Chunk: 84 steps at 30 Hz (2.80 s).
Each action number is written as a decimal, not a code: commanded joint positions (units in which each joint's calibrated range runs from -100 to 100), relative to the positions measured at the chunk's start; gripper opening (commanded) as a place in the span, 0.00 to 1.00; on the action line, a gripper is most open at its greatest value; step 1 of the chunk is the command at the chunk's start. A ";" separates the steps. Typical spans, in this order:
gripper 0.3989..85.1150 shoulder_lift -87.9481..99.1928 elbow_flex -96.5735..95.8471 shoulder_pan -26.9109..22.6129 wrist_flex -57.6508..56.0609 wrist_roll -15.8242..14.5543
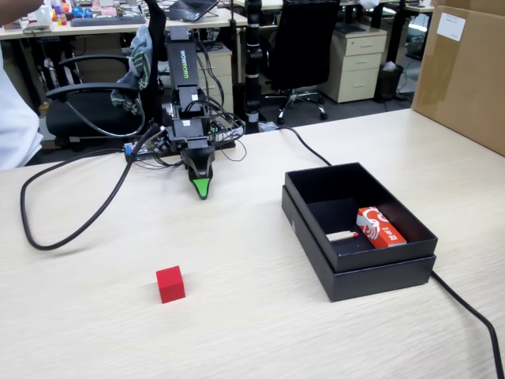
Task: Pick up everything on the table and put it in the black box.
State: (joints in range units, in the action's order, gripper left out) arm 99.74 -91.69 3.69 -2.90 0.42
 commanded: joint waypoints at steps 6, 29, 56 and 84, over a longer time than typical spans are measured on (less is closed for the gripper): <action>0.56 -3.30 19.44 0.20 -20.47 -0.10; 0.56 -68.82 95.05 6.45 -45.35 8.45; 0.56 -114.49 120.61 6.69 -45.35 10.01; 0.40 -120.45 124.51 6.35 -48.89 10.79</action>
State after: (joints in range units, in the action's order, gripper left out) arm -21.68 29.16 10.09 -50.75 10.77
